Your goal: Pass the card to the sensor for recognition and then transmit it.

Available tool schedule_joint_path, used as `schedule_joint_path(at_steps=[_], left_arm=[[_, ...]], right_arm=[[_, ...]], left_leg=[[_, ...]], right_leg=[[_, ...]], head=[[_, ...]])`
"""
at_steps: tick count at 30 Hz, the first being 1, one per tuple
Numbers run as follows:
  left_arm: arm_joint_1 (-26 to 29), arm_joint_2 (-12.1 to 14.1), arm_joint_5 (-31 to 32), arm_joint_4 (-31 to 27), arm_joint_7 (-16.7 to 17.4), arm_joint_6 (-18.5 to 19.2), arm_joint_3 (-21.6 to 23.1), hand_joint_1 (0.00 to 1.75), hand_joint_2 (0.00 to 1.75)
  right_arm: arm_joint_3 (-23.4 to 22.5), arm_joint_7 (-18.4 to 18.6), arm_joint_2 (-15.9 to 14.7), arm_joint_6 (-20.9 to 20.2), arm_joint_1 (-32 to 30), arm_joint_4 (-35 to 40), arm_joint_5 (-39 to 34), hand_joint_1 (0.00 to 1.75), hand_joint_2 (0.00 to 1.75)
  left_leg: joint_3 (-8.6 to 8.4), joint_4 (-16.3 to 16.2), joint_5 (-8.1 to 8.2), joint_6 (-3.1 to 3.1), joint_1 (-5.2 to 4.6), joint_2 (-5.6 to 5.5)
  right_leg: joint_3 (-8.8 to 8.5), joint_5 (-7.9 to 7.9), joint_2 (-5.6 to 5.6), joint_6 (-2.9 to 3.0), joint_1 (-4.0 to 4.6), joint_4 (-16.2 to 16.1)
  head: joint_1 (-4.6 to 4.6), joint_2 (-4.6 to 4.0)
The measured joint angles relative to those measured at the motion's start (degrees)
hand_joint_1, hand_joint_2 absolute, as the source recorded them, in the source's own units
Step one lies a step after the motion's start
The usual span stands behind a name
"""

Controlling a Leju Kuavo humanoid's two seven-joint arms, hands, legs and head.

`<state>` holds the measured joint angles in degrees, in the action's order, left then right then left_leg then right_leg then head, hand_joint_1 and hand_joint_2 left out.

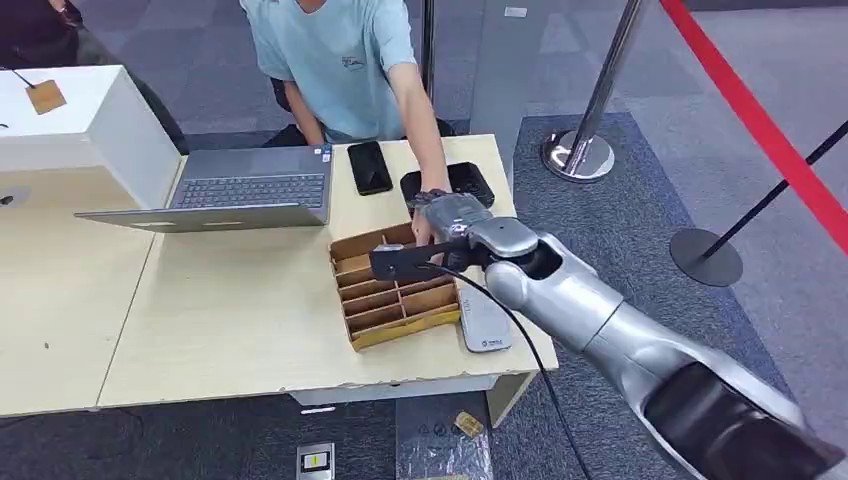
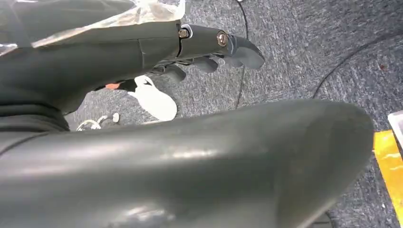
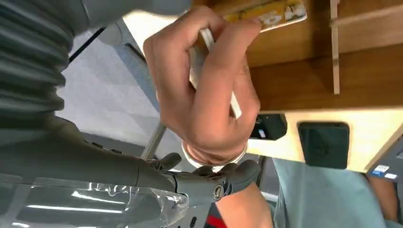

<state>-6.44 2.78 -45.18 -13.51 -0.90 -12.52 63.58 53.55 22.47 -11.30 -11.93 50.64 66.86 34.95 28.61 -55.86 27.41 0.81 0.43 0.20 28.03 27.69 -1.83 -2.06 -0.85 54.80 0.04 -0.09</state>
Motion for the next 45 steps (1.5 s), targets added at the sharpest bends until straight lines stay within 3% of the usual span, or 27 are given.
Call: schedule_joint_path(at_steps=[2,5,10,16,17,18,19,20,34,38,45], left_arm=[[0.0,0.0,0.0,0.0,0.0,0.0,0.0,0.0,0.0],[0.0,0.0,0.0,0.0,0.2,0.1,0.0,0.0,0.0],[0.0,0.0,0.1,0.0,0.2,0.1,0.0,0.0,0.0],[0.0,0.0,0.2,0.0,0.2,0.1,0.0,0.0,0.0],[0.0,0.0,0.2,0.0,0.2,0.1,0.0,0.0,0.0],[0.0,0.0,0.2,0.0,0.2,0.1,0.0,0.0,0.0],[0.0,0.0,0.2,0.0,0.2,0.1,0.0,0.0,0.0],[0.0,0.0,0.3,0.0,0.2,0.1,0.0,0.0,0.0],[-0.1,0.0,0.0,0.0,0.7,0.1,0.0,0.0,0.0],[-0.1,0.0,0.6,0.0,1.9,1.2,0.0,0.0,0.0],[-0.1,0.7,2.8,0.0,1.0,1.7,0.0,0.0,0.0]], right_arm=[[0.3,-0.1,0.0,0.1,0.0,0.0,-0.1,1.61,1.75],[0.6,-0.2,0.0,0.9,0.2,0.0,0.0,1.62,1.75],[0.7,-0.3,0.0,1.5,0.5,-0.3,-0.3,1.62,1.75],[0.8,-0.8,0.0,2.0,0.6,-0.3,-0.3,1.48,1.75],[0.9,-0.8,0.0,2.0,0.6,-0.3,-0.3,1.26,1.75],[0.9,-0.9,0.0,2.1,0.6,-0.3,-0.4,1.26,1.75],[1.0,-1.0,0.0,2.3,0.6,-0.3,-0.4,0.44,1.75],[1.0,-1.1,0.1,2.6,0.7,-0.3,-0.5,0.0,1.75],[1.1,-1.6,0.8,5.2,0.3,-0.2,-0.9,0.0,1.75],[1.2,-1.6,1.2,3.6,0.2,0.4,-1.0,0.0,1.75],[2.4,-2.2,2.7,1.4,0.3,0.9,-0.9,0.0,1.75]], left_leg=[[0.0,0.0,0.0,0.0,0.0,0.03],[-0.02,0.0,0.0,0.0,0.0,0.02],[-0.04,0.0,0.0,0.0,0.0,0.05],[-0.04,0.0,0.0,0.0,0.0,0.06],[-0.04,0.0,0.0,0.0,0.0,0.05],[-0.04,0.0,0.0,0.0,0.0,0.05],[-0.04,0.0,0.0,0.0,0.0,0.05],[-0.04,0.0,0.0,0.0,0.0,0.05],[-0.02,0.0,0.0,0.0,0.0,0.05],[-0.02,0.0,0.0,0.0,0.01,0.05],[-0.01,0.0,0.0,0.0,0.01,0.05]], right_leg=[[-0.01,0.0,0.01,0.0,0.0,0.0],[-0.03,0.0,0.01,0.0,0.0,0.0],[-0.03,-0.01,0.03,0.0,0.0,0.0],[-0.03,0.0,0.03,0.01,0.0,0.0],[-0.03,0.0,0.03,0.01,0.0,0.0],[-0.03,0.0,0.03,0.01,0.0,0.0],[-0.03,0.0,0.03,0.01,0.0,0.0],[-0.04,0.0,0.03,0.01,0.0,0.0],[-0.02,0.0,0.03,0.0,0.0,0.0],[-0.02,0.0,0.03,0.01,0.01,0.0],[-0.03,0.0,0.03,0.0,0.01,0.0]], head=[[0.02,0.0],[0.0,0.0],[0.0,0.0],[0.0,0.0],[0.0,0.0],[0.0,0.0],[0.0,0.0],[0.0,0.0],[0.0,0.0],[0.0,0.0],[0.0,0.0]])
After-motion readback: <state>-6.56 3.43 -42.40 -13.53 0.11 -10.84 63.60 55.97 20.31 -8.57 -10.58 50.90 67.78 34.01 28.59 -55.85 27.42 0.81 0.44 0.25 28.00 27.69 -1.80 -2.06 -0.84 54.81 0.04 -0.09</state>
